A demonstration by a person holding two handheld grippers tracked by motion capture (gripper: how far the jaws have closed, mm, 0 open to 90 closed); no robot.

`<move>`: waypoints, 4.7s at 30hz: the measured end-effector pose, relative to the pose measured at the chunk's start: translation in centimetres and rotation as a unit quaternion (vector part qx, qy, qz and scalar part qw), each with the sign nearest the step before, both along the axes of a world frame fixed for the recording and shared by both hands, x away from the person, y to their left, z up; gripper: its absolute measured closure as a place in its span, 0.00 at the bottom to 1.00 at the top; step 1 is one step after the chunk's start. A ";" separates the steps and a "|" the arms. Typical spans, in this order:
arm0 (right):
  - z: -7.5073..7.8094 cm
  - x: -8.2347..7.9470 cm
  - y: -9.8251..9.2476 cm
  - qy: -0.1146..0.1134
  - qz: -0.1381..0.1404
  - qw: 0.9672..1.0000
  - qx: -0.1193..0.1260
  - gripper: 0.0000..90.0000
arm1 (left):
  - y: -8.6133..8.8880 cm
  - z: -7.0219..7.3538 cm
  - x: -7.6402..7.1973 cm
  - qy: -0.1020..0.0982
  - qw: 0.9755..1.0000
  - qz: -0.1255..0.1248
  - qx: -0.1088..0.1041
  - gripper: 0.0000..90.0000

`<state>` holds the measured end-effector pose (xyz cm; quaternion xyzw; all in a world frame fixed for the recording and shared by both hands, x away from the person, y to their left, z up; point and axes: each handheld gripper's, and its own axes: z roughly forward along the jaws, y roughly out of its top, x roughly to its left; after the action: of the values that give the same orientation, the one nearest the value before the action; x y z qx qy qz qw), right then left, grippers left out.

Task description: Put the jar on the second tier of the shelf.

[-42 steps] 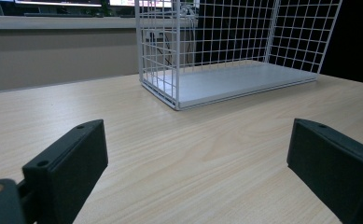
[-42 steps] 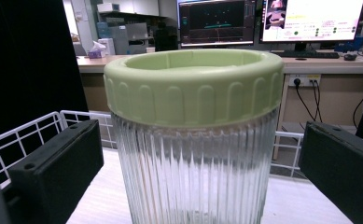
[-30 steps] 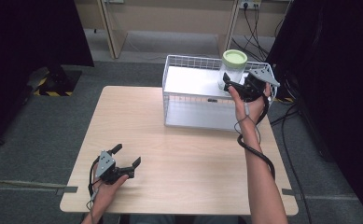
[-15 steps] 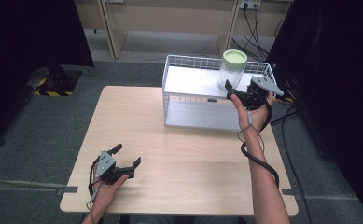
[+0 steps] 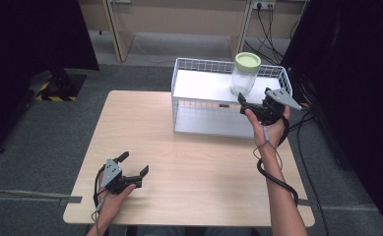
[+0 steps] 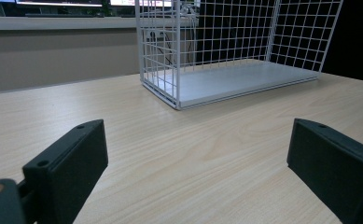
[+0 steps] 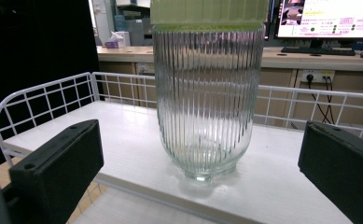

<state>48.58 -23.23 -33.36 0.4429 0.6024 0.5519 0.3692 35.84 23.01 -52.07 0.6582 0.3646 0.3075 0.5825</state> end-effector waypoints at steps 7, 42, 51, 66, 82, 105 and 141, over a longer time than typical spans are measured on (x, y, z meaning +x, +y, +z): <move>-1.0 -0.8 -0.4 0.007 0.002 1.000 -0.001 0.00 | 0.0 0.0 0.0 0.000 1.000 0.000 0.000 0.05; -4.6 -5.2 -2.2 0.017 0.008 1.000 -0.007 0.00 | 0.0 0.0 0.0 -0.001 1.000 0.001 0.002 0.05; -5.7 -6.4 -2.8 0.023 0.006 1.000 -0.007 0.00 | -0.1 0.0 0.0 -0.001 1.000 0.001 0.002 0.05; -8.0 -8.5 -3.8 0.036 0.002 0.999 -0.005 0.00 | -0.1 0.0 0.0 -0.002 1.000 0.001 0.003 0.05; -10.1 -10.4 -4.8 0.052 -0.004 0.999 -0.010 0.00 | -0.1 0.0 -0.1 -0.002 1.000 0.001 0.004 0.05; -13.6 -13.3 -6.5 0.079 -0.019 0.997 -0.013 0.01 | -0.1 0.0 -0.1 -0.002 1.000 0.003 0.004 0.05; -17.3 -15.7 -9.3 0.110 -0.061 0.992 -0.010 0.01 | -0.1 0.0 -0.1 -0.003 1.000 0.004 0.001 0.05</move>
<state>32.91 -32.58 -50.70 0.5327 0.6171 0.4701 0.3383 35.77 22.92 -52.08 0.6561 0.3658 0.3120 0.5817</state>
